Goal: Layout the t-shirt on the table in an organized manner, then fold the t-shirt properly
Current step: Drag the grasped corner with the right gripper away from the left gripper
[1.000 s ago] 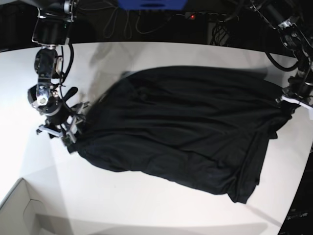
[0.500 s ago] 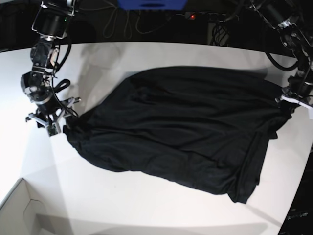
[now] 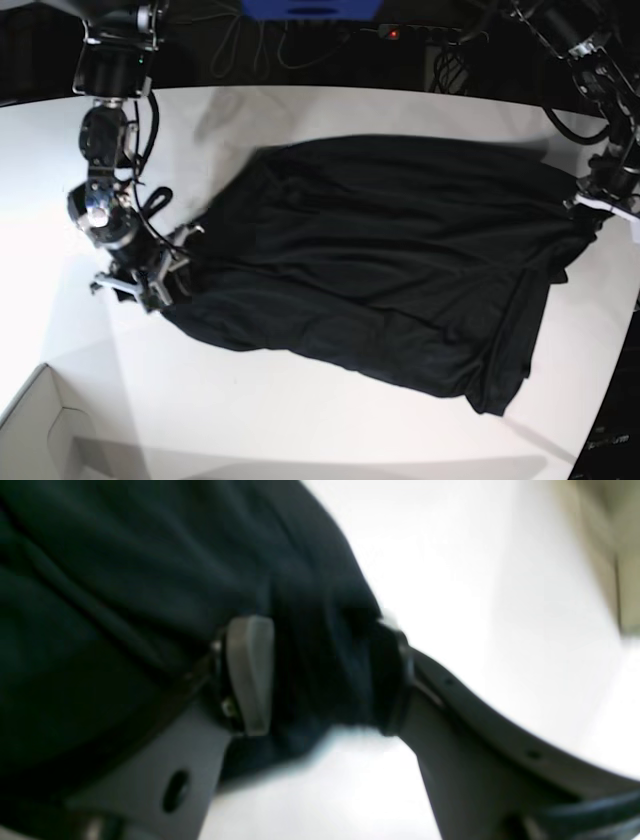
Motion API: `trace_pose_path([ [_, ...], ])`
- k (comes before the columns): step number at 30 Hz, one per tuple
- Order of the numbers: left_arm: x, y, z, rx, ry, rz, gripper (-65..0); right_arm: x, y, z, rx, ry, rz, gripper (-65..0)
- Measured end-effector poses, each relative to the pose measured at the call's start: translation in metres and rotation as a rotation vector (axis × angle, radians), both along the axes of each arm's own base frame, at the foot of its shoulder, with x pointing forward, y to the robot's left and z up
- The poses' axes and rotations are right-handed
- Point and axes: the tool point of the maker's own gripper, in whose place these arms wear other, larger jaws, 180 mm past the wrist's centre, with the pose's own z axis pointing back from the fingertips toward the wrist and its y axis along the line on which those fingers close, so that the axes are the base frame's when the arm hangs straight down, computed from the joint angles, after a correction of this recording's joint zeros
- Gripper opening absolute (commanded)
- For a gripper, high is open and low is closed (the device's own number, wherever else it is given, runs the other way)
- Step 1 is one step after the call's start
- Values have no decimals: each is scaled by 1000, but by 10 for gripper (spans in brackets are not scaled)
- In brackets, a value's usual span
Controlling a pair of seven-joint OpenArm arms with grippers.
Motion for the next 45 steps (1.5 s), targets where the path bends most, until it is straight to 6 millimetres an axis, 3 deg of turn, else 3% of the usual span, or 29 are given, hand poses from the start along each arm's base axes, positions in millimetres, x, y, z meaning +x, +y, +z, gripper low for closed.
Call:
trace_pose_path([
  [4, 1, 0, 0, -1, -2, -1, -649, 14, 43, 14, 36, -41, 79, -338],
  [6, 0, 0, 0, -2, 0, 0, -649, 18, 48, 19, 45, -52, 84, -339],
  [9, 0, 0, 0, -2, 2, 0, -649, 19, 31, 33, 26, -88, 47, -339],
  [12, 0, -1, 0, -2, 2, -1, -649, 10, -8, 42, 22, -121, -53, -339],
  [14, 0, -1, 0, -2, 1, -1, -649, -1, -31, 38, -1, -101, -110, -338],
  [16, 1, 0, 0, -2, -2, 0, -649, -13, -42, 35, -7, -97, -139, -338],
  [23, 6, 0, 5, -2, -17, 1, -649, -67, -43, -3, -27, 10, -140, -308],
  [26, 5, 0, 4, -2, -15, 1, -649, -79, -42, -10, -26, 31, -140, -306],
  [32, 5, 0, 4, -2, -16, 0, -649, -82, -36, -30, 6, 85, -149, -306],
  [38, 6, 0, 4, -2, -16, 0, -649, -51, -31, -24, 57, 48, -148, -308],
  [42, 5, 0, 4, -2, -15, 1, -649, -47, -33, -36, 68, 82, -158, -312],
  [45, 5, 0, 4, -2, -15, 1, -649, -49, -35, -43, 70, 102, -162, -368],
])
